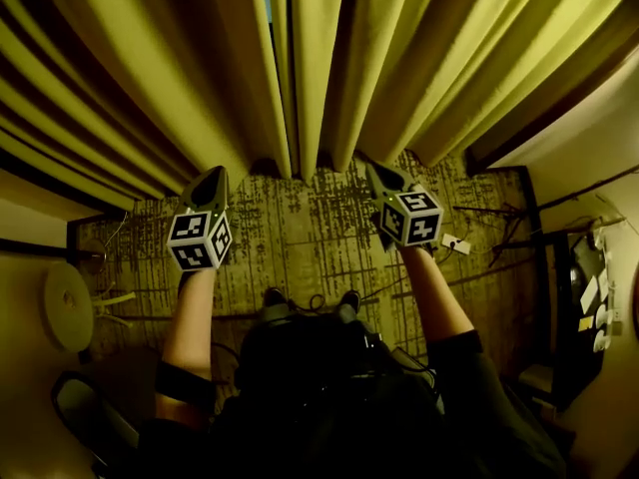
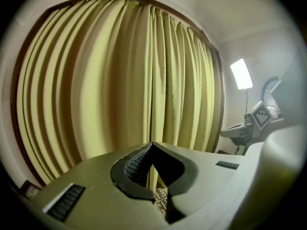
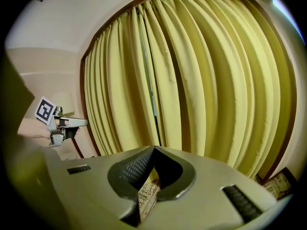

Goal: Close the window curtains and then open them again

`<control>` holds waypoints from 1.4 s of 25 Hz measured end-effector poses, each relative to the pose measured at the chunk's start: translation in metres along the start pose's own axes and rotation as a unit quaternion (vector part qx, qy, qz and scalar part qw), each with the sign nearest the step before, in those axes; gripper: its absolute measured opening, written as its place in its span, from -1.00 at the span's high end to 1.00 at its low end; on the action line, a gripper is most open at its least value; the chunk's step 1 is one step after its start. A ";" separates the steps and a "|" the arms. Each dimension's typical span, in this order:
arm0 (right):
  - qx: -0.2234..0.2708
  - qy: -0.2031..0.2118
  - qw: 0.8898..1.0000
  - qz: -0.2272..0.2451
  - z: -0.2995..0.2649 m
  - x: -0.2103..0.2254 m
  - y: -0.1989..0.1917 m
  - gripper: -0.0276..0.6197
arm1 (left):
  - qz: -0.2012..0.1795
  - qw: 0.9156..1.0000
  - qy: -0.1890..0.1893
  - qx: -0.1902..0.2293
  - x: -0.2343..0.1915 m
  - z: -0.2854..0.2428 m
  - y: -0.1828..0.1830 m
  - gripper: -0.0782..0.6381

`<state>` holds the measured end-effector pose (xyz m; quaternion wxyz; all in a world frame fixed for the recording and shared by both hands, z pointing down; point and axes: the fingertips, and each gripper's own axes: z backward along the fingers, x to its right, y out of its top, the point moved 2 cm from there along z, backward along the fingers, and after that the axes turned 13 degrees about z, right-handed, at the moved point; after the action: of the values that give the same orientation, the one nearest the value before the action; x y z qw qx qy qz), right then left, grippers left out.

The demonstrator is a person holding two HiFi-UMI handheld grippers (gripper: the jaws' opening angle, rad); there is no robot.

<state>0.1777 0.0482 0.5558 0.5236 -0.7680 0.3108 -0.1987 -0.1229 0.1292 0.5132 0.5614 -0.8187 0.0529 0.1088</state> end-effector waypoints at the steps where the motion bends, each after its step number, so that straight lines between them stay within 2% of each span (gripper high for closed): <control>1: 0.003 0.000 1.000 -0.003 0.004 0.005 -0.001 0.91 | -0.001 1.000 0.002 -0.001 0.003 0.002 -0.002 0.78; 7: 0.009 -0.005 1.000 -0.016 0.023 0.023 -0.013 0.91 | 0.012 1.000 0.019 0.000 0.009 0.012 -0.011 0.78; 20: -0.017 -0.016 1.000 -0.002 0.035 0.033 -0.023 0.91 | 0.022 1.000 0.003 -0.016 0.022 0.002 -0.030 0.78; 35: -0.027 -0.018 0.999 0.005 0.021 0.029 -0.021 0.91 | 0.027 0.999 -0.007 -0.024 0.009 -0.007 -0.033 0.78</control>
<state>0.2172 0.0481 0.5667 0.5090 -0.7839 0.3101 -0.1740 -0.1061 0.1347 0.5439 0.5386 -0.8294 0.0691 0.1308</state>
